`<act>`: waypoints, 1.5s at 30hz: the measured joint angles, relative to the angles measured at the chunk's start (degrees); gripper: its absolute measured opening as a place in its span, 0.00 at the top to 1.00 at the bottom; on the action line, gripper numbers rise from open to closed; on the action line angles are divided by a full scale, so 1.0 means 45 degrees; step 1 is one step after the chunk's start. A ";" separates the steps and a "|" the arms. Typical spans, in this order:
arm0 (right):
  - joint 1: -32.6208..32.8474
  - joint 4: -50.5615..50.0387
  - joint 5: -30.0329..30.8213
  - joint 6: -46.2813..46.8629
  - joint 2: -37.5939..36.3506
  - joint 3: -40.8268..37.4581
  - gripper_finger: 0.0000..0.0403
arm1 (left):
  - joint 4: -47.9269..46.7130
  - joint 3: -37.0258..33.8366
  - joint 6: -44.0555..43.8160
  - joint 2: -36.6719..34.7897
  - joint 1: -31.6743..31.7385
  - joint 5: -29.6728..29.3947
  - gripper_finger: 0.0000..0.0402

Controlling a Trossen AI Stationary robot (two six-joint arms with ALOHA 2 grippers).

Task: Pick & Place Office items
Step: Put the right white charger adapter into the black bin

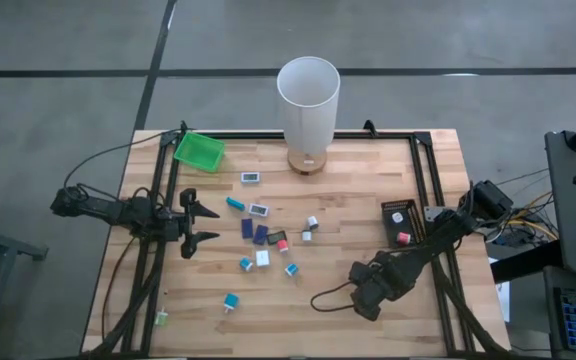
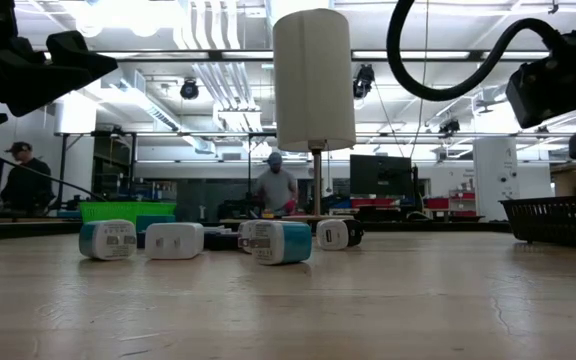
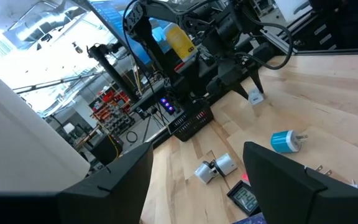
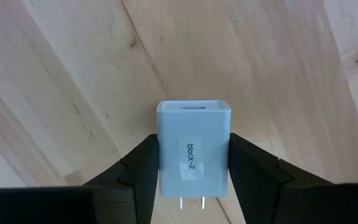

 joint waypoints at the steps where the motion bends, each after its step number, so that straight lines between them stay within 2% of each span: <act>1: 0.0000 0.0000 0.0000 0.0004 0.0000 0.0001 0.60 | 0.0002 0.0000 0.0002 0.0002 0.0000 0.0000 0.36; 13: -0.0029 -0.0325 0.0600 0.0197 -0.0883 0.0004 0.60 | 0.0002 0.0000 0.0002 0.0000 0.0005 0.0003 0.36; 29: -0.0287 -0.4411 0.2228 0.2205 -0.3814 -0.0195 0.59 | 0.0001 0.0000 0.0002 0.0005 0.0002 0.0003 0.36; 36: -0.0728 -0.4965 0.2281 0.0073 -0.5533 -0.1161 0.58 | 0.0000 0.0000 0.0002 0.0000 0.0002 0.0003 0.36; 45: -0.1389 -0.5599 0.2179 -0.0255 -0.7756 -0.2739 0.58 | 0.0002 -0.0003 0.0002 0.0000 0.0005 0.0003 0.36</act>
